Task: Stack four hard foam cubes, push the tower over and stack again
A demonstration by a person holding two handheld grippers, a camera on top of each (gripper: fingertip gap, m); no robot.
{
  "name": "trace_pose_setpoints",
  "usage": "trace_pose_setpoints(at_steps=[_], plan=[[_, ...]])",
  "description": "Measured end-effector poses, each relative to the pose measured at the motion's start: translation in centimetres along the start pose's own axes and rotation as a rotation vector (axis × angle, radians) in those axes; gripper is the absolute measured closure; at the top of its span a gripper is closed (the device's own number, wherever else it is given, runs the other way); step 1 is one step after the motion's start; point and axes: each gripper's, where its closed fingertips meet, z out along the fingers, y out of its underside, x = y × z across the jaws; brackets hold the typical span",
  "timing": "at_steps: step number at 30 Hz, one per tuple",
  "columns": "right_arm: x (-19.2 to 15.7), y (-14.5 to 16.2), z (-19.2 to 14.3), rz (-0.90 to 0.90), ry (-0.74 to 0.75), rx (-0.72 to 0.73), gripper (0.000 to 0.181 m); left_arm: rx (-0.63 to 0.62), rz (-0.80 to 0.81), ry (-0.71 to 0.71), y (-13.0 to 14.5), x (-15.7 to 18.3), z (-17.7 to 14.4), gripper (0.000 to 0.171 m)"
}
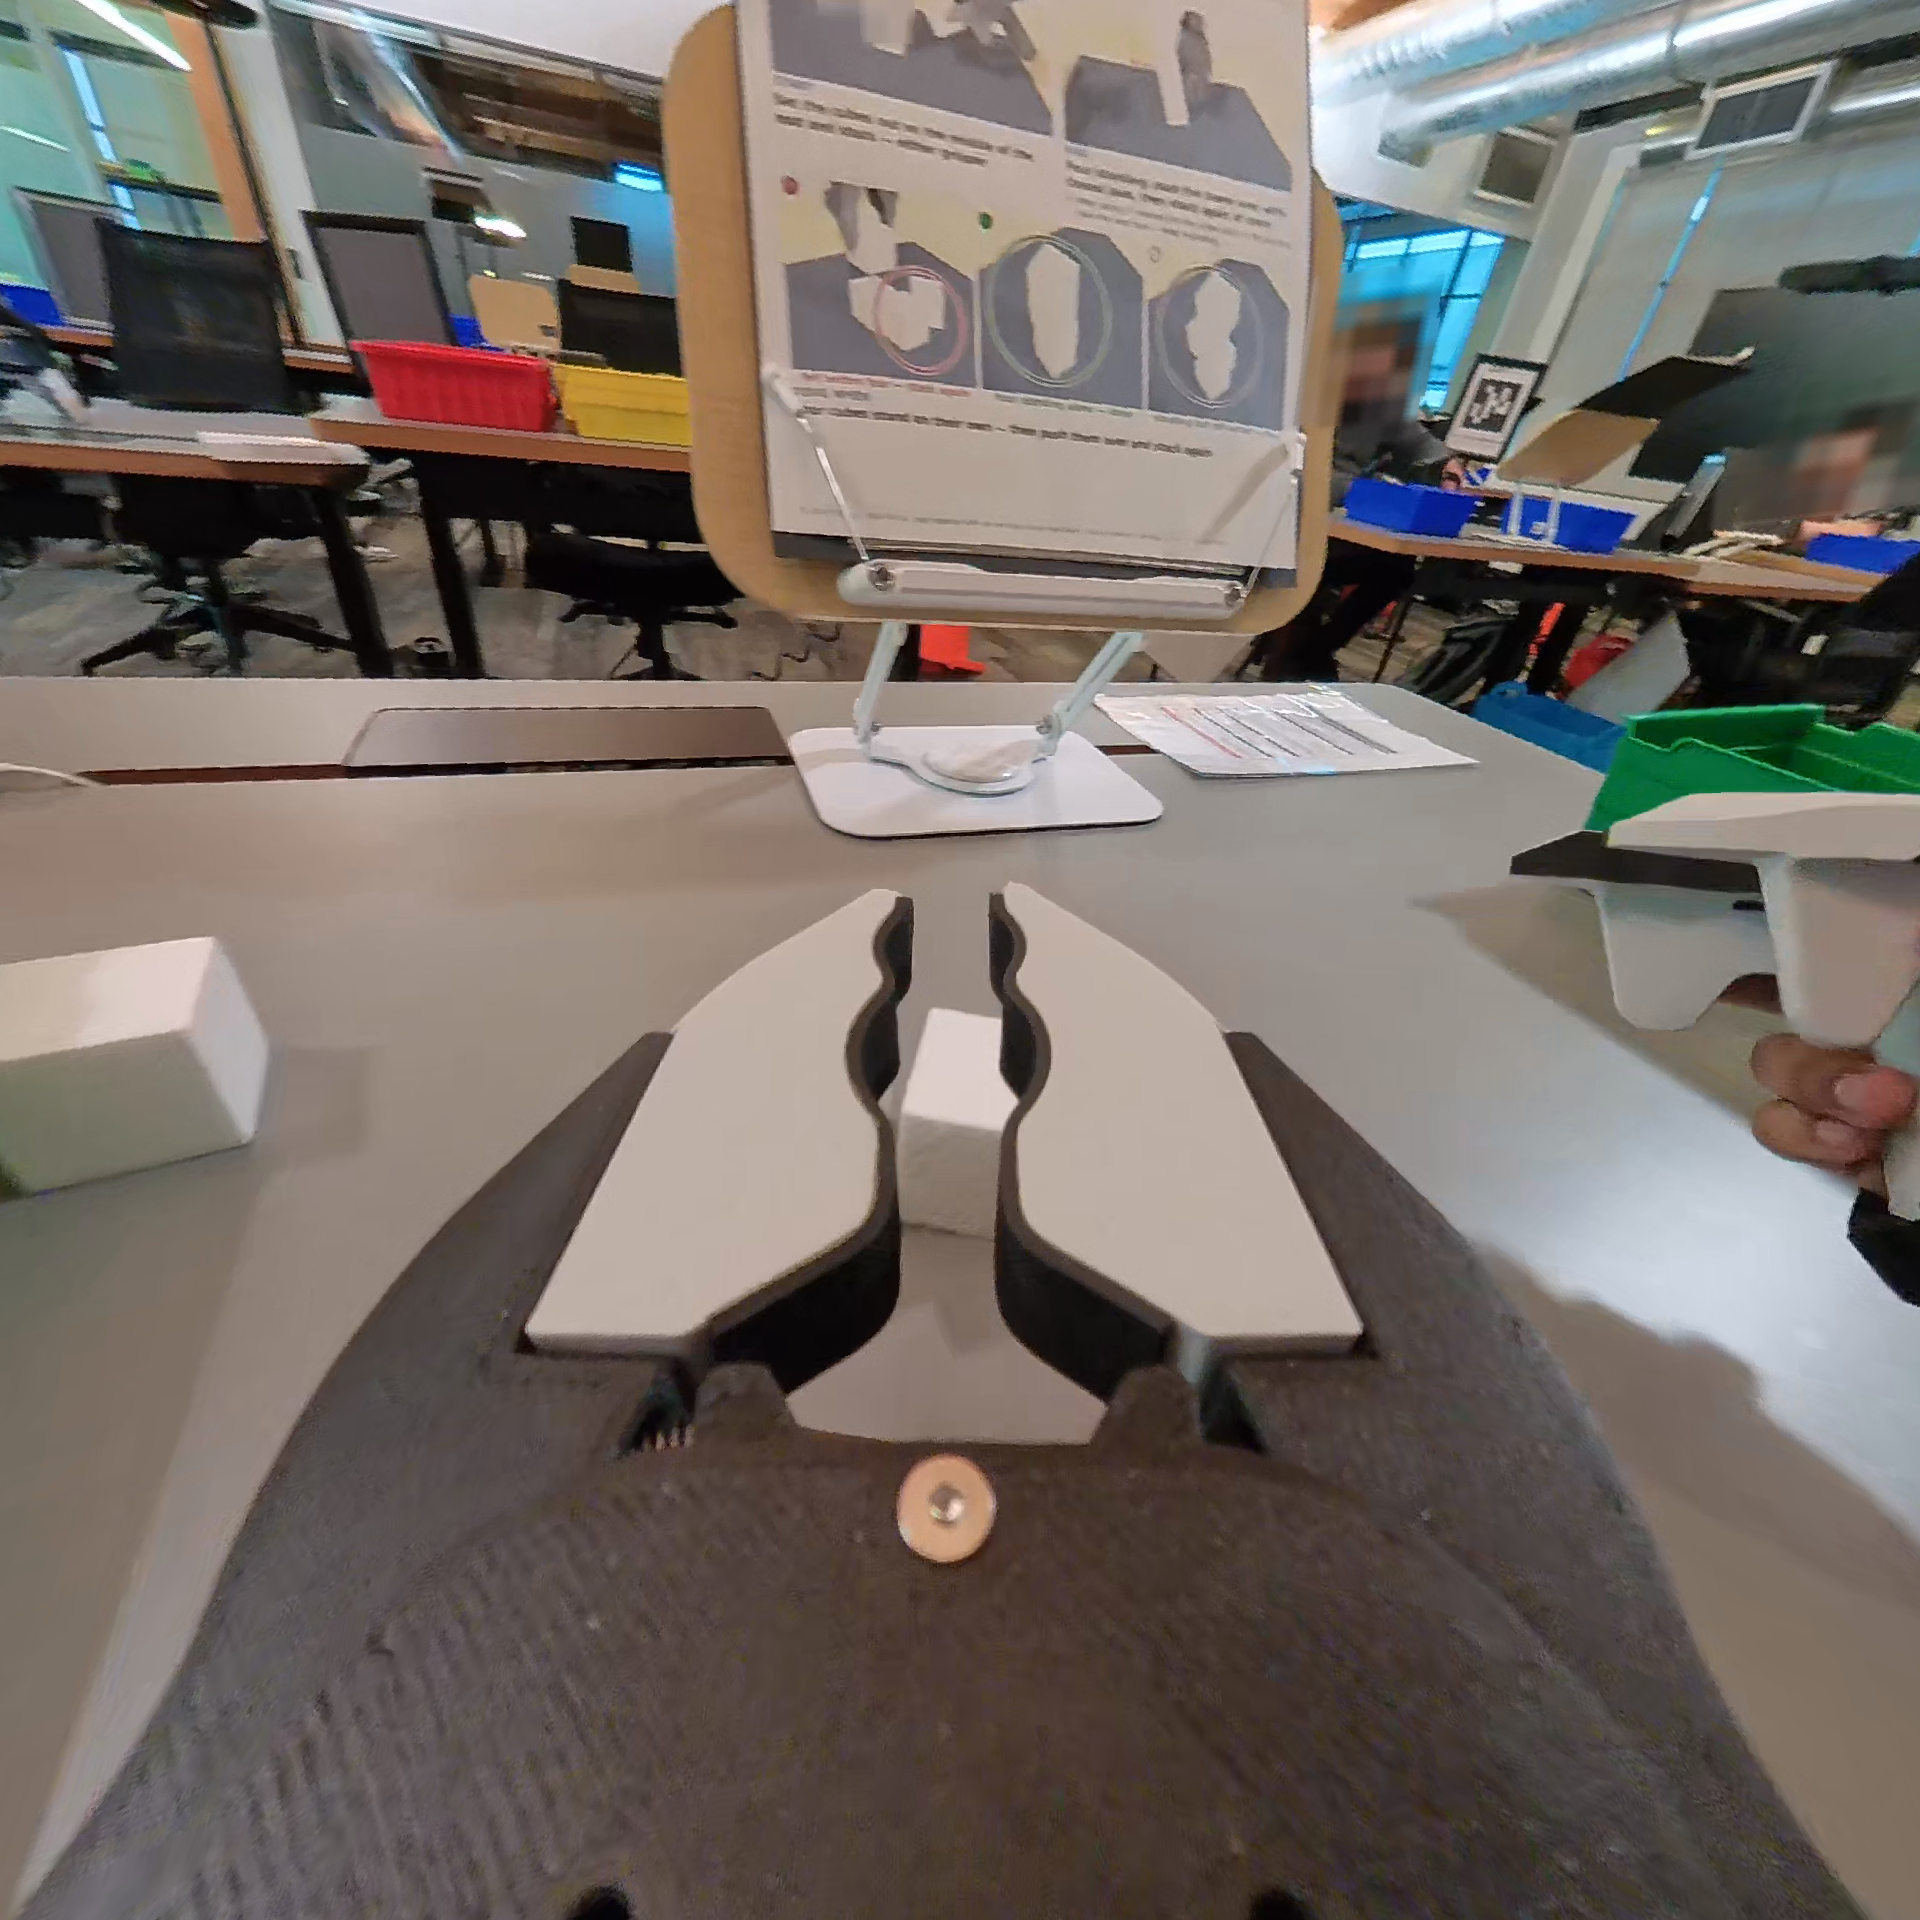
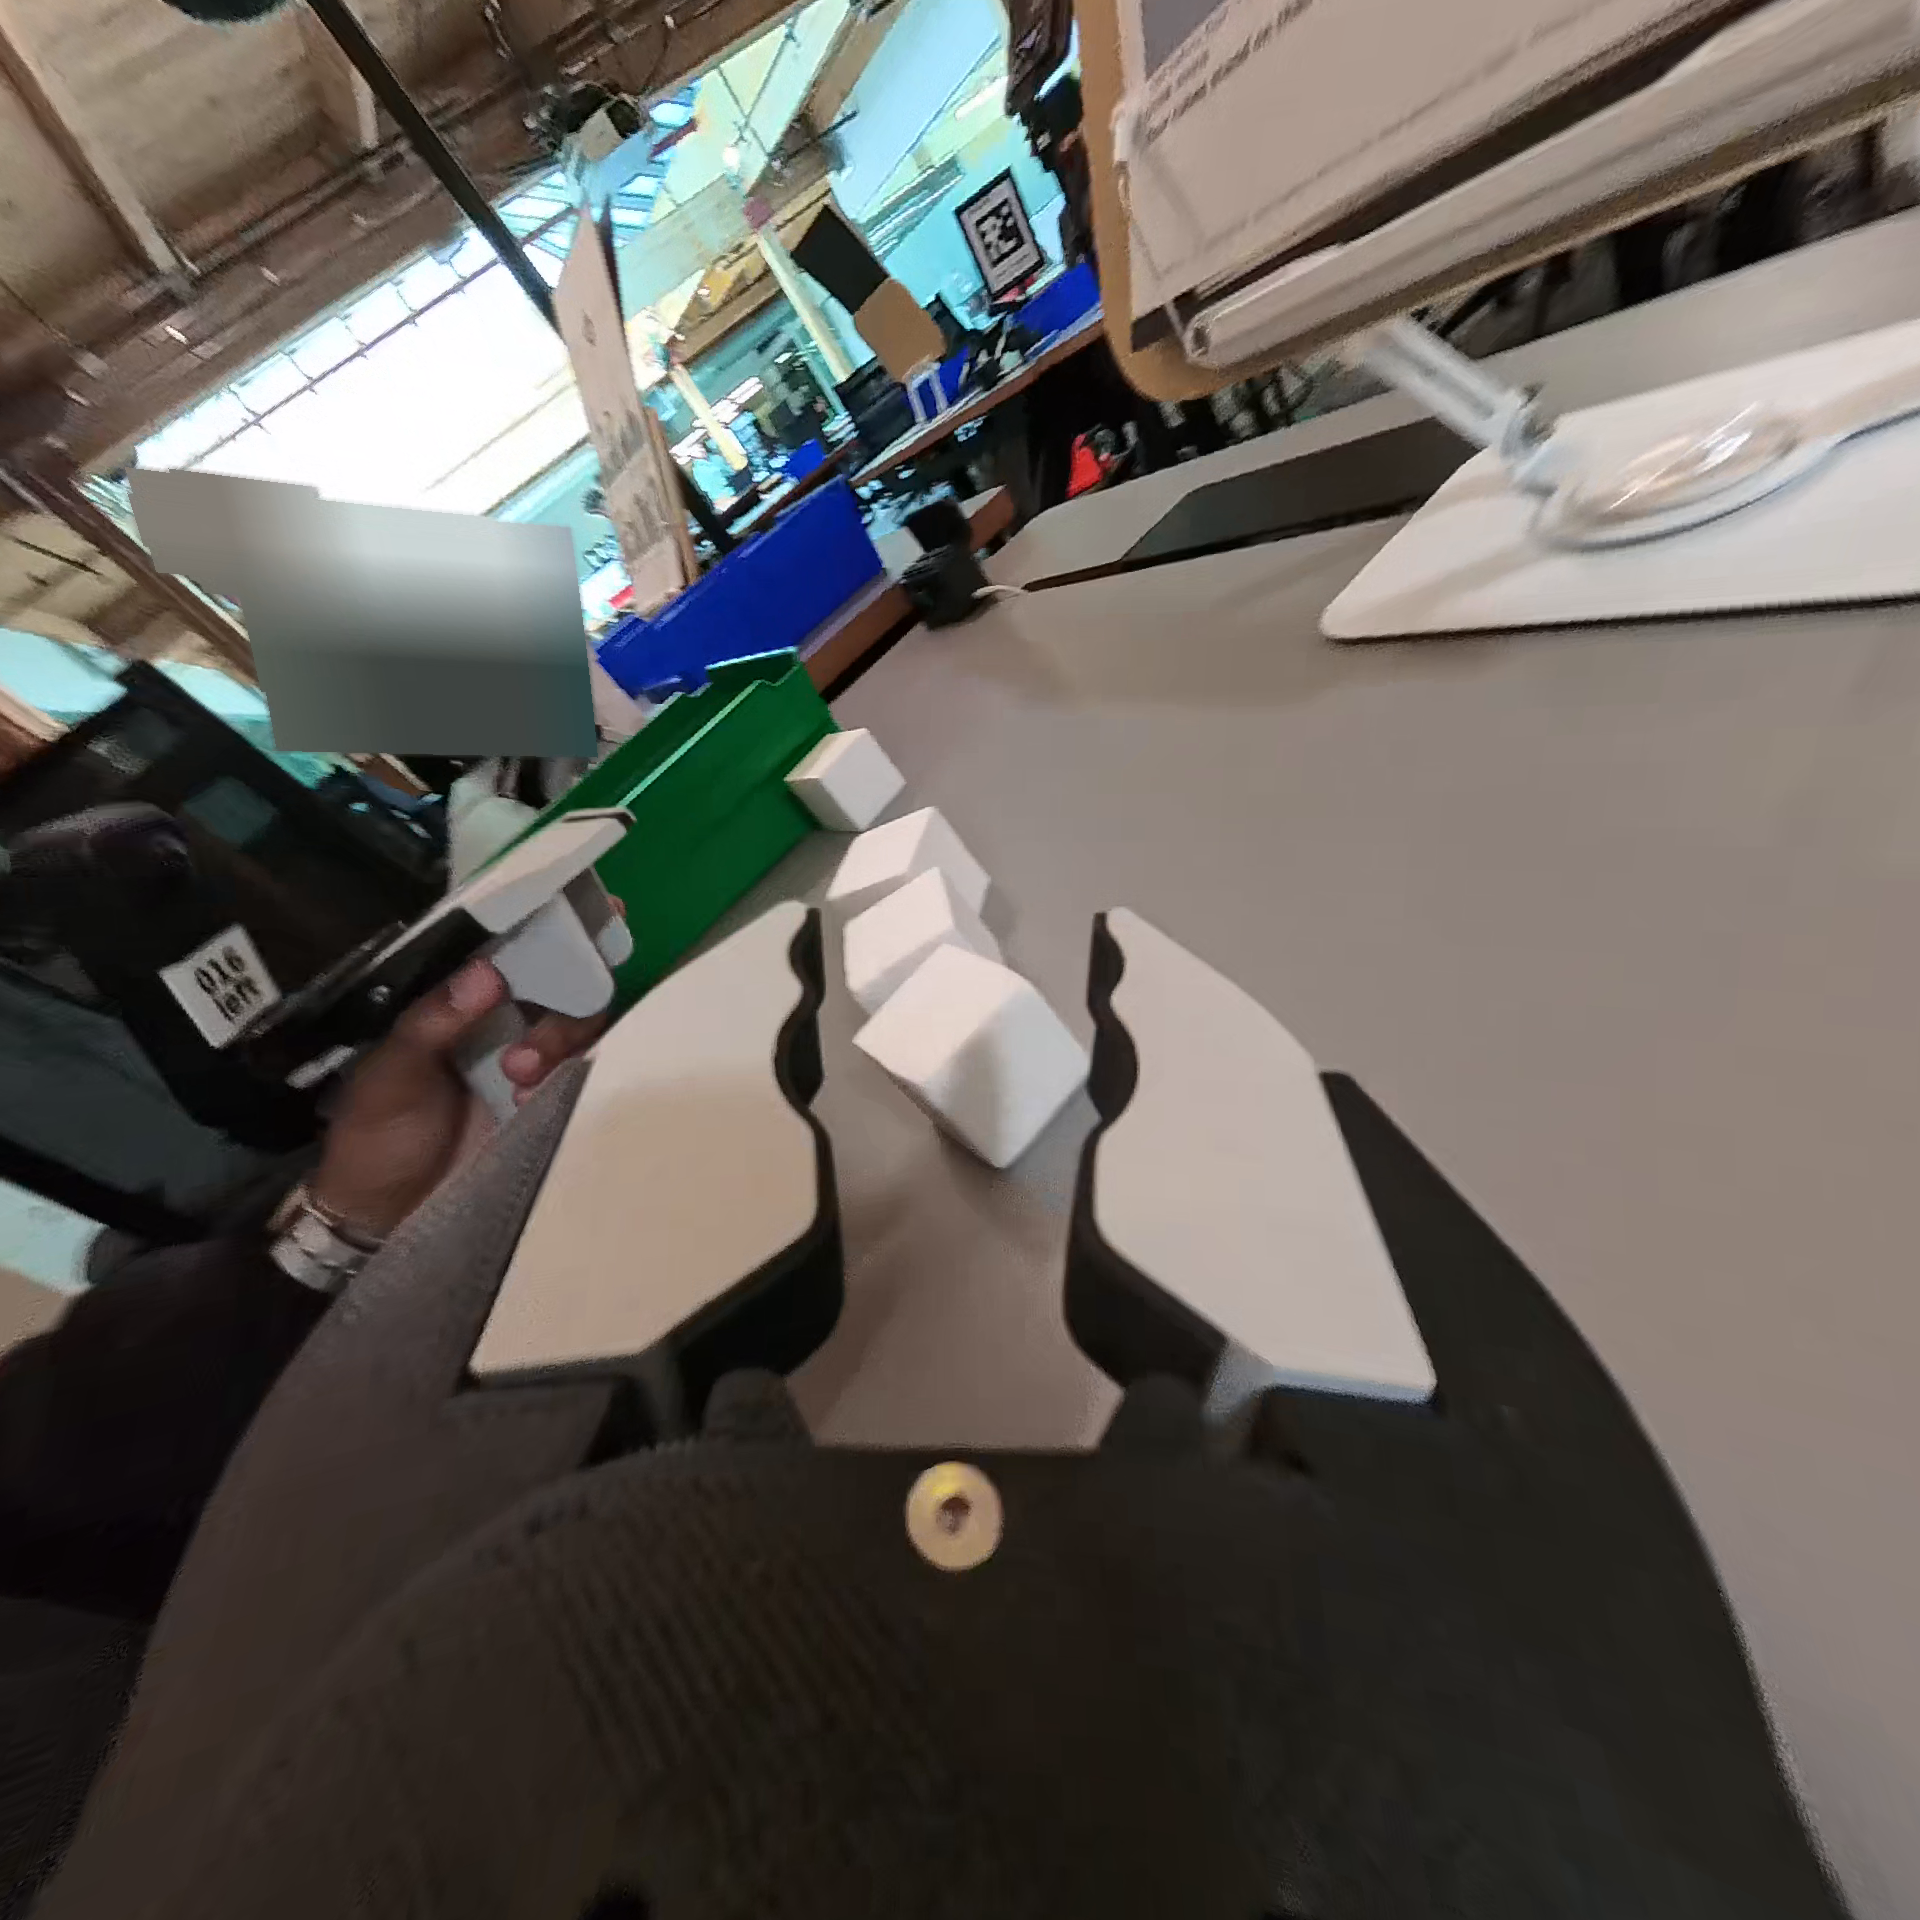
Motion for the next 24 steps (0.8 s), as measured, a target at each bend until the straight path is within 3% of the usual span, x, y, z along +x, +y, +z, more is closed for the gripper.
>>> trace_pose_setpoints(at_steps=[12,24], plan=[[2.0,0.0,-4.2,-0.082,0.148,0.023,0.129,-0.048,-0.057,0.175,0.8,4.3,4.3,0.155],[-1.0,0.9,-0.9,-0.085,-0.023,-0.007,0.111,-0.060,-0.104,0.113,1.1,2.0,2.5,0.153]])
